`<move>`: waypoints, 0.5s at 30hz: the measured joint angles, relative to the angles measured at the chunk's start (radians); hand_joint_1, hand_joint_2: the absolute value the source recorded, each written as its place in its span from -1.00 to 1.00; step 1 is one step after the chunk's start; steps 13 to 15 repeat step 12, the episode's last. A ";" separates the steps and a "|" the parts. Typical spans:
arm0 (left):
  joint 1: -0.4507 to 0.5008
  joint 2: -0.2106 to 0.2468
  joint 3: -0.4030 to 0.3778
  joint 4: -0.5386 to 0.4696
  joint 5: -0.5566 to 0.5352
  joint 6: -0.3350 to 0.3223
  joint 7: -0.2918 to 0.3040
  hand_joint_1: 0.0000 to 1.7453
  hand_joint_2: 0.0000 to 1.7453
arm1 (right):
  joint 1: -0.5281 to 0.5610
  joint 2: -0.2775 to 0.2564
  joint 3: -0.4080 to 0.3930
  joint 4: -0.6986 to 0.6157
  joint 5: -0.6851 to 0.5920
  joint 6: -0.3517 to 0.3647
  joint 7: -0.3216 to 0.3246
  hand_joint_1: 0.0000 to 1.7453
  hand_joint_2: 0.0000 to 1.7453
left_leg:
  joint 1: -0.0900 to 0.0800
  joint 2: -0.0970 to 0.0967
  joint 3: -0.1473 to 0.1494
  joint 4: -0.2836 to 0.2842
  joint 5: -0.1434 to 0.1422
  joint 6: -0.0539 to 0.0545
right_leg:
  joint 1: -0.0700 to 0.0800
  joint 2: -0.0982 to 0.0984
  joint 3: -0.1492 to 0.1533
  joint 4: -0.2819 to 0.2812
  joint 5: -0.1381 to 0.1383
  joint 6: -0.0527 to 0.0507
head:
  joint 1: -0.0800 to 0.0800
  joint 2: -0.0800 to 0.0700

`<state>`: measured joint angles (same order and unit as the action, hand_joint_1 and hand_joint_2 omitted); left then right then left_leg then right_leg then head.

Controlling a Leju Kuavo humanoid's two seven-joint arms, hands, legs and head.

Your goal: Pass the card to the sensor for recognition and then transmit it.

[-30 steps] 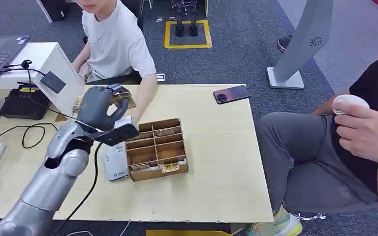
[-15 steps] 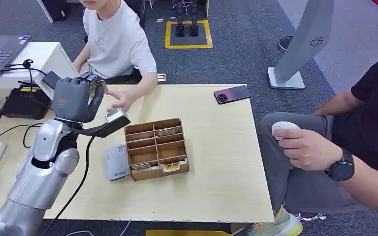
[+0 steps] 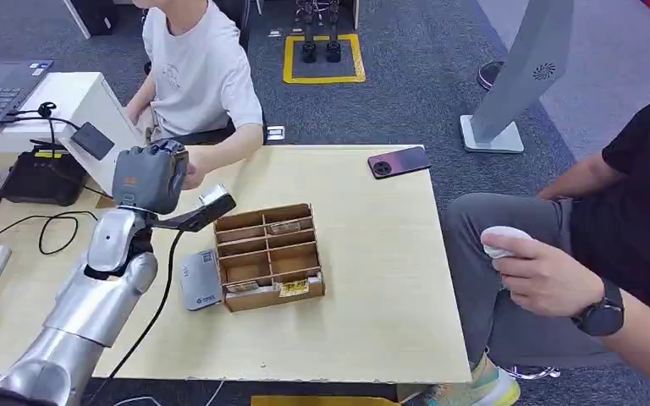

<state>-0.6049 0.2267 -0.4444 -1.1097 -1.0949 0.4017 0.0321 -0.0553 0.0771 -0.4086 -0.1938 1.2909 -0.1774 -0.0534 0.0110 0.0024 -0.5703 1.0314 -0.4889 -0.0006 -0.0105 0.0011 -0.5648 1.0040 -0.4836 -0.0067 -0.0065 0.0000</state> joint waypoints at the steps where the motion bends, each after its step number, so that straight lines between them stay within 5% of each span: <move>1: -0.001 -0.002 0.000 0.005 0.003 0.002 -0.003 -1.00 1.00 | 0.000 0.000 0.000 0.000 0.000 0.000 -0.001 -1.00 1.00 | 0.000 0.000 0.000 0.000 0.000 0.000 | 0.000 0.000 0.000 0.000 0.000 0.000 | 0.000 0.000; 8: 0.053 0.000 0.033 0.004 0.014 0.151 -0.019 -1.00 1.00 | 0.001 0.011 0.000 0.000 -0.013 -0.027 0.001 -1.00 1.00 | 0.000 0.001 0.000 0.000 0.000 0.000 | 0.000 0.000 0.000 0.000 0.000 0.000 | 0.000 0.000; 12: 0.160 0.026 0.123 -0.045 -0.006 0.272 -0.020 -1.00 1.00 | 0.012 0.016 -0.005 0.002 -0.026 -0.047 0.002 -1.00 1.00 | 0.001 0.002 0.000 -0.002 0.000 0.000 | 0.000 0.002 0.000 0.000 -0.001 -0.001 | 0.000 0.000; 15: 0.160 0.026 0.123 -0.045 -0.006 0.272 -0.020 -1.00 1.00 | 0.012 0.016 -0.005 0.002 -0.026 -0.047 0.002 -1.00 1.00 | 0.001 0.002 0.000 -0.002 0.000 0.000 | 0.000 0.002 0.000 0.000 -0.001 -0.001 | 0.000 0.000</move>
